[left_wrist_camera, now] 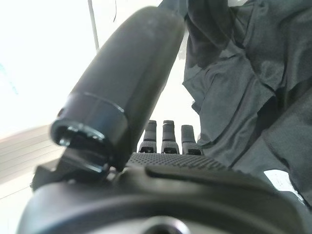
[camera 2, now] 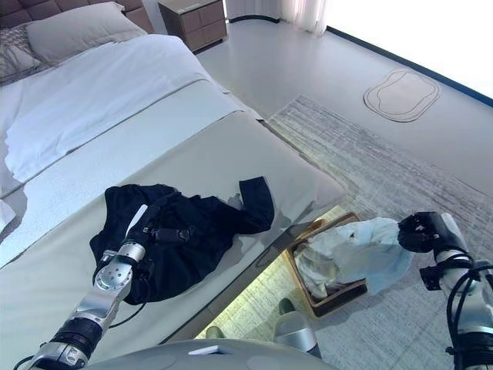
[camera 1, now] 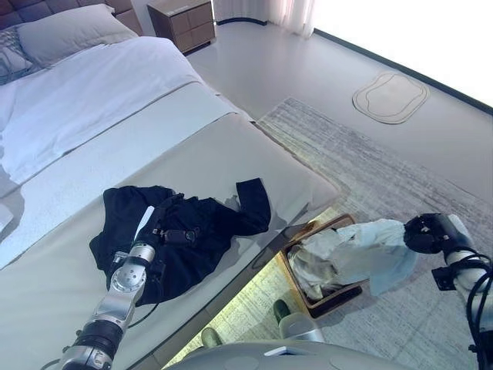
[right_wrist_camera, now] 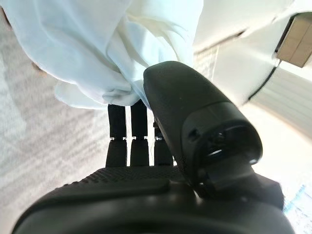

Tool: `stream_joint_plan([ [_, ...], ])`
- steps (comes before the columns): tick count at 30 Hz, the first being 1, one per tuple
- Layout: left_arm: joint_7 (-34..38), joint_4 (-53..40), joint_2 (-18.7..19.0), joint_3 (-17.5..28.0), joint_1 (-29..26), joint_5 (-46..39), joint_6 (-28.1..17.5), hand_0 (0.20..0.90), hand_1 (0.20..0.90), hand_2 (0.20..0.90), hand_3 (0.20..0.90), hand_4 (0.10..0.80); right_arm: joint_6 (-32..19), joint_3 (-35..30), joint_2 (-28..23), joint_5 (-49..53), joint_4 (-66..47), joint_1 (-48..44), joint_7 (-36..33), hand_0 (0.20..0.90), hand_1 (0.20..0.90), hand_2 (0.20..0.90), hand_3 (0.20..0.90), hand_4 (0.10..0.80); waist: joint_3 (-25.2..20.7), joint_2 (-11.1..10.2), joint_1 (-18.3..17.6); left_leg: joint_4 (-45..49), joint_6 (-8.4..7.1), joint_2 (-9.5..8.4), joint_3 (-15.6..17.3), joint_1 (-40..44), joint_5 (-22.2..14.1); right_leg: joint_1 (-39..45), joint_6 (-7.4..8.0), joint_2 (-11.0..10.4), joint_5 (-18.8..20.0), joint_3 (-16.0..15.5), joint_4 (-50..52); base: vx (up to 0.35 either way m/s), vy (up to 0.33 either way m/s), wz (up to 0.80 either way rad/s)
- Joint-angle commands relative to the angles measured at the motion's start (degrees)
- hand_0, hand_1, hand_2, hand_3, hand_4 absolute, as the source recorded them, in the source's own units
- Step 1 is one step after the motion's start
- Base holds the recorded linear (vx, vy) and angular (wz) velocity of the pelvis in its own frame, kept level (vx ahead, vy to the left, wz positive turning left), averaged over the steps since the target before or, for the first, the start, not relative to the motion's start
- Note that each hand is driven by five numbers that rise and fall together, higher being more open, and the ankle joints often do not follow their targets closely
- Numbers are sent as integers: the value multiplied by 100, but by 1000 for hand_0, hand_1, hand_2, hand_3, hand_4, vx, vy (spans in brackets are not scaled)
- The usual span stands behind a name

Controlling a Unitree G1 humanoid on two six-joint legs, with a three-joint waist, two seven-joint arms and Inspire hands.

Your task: Pick up the clothes from the bed and place them into the basket

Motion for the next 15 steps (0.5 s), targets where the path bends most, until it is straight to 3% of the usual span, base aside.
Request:
stream_joint_plan([
  [1,145,-66,133,114,-565,99,-330,900,900,900,900,800,-260,-318,-382,80,4,-822,-381,900,900,900,900,800,-124,-38,239,559,218,-46,-280,144,-1033,-582,28,280,40,-352,501,-14,-4,6],
  [15,169,-78,124,114,-507,114,-359,900,900,900,900,800,-249,-193,-251,-35,-44,-794,-458,900,900,900,900,800,-107,-68,307,523,215,-64,-353,144,-1006,-543,32,278,36,-389,479,-5,-2,3],
])
